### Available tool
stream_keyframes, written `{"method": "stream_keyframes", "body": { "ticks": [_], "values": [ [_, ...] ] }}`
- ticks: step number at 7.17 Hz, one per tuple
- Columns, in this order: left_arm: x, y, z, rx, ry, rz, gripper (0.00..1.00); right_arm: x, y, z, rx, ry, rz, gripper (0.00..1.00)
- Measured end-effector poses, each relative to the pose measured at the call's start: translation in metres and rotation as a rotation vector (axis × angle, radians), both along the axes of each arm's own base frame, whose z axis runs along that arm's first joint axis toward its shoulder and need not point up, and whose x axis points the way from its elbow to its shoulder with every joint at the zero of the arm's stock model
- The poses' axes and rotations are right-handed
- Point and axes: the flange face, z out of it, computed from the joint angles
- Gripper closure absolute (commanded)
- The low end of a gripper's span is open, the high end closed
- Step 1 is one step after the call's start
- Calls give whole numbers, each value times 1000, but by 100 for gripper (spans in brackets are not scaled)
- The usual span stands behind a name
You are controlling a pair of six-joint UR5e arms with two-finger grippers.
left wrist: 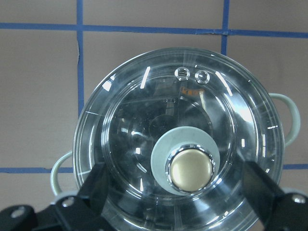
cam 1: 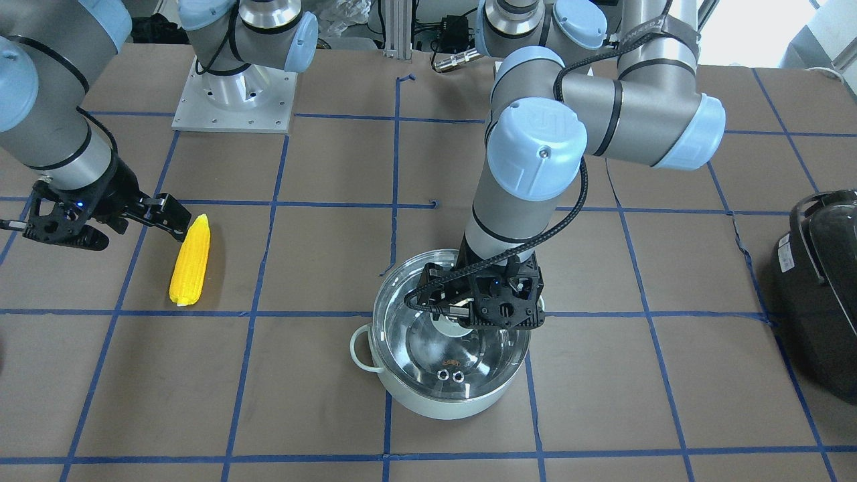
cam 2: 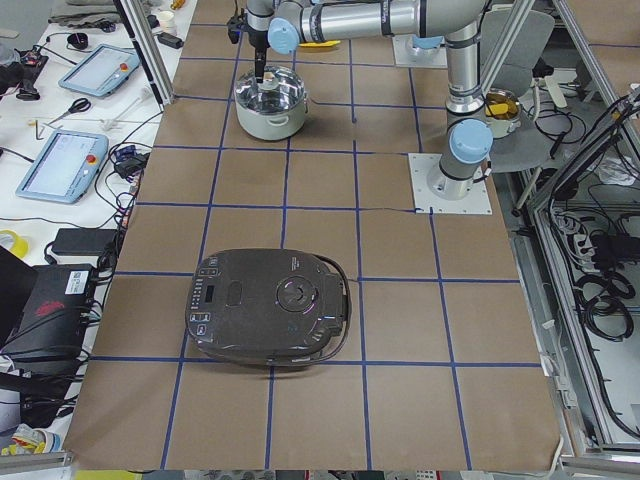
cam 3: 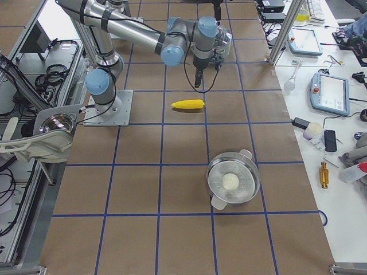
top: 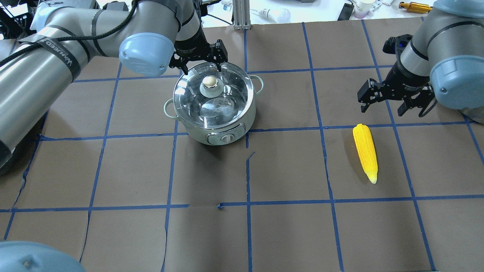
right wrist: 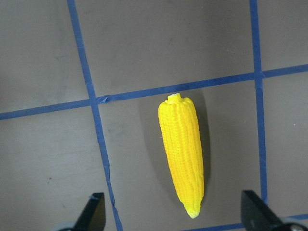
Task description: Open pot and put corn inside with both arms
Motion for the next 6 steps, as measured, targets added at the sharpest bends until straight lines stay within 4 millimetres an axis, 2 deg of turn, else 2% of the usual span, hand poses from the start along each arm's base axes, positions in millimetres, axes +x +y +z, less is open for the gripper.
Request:
{"method": "stream_keyframes", "body": {
  "ticks": [3,5,6],
  "values": [
    [-13,-2,-26,37,-8,-17,7,-6,5,-55,14,-11,-2,0],
    [-18,0,-30,45,-7,-19,12,-4,16,-93,-2,-4,-2,0],
    [-18,1,-30,48,-6,-20,27,-3,18,-110,-5,-4,-3,0]
  ]
}}
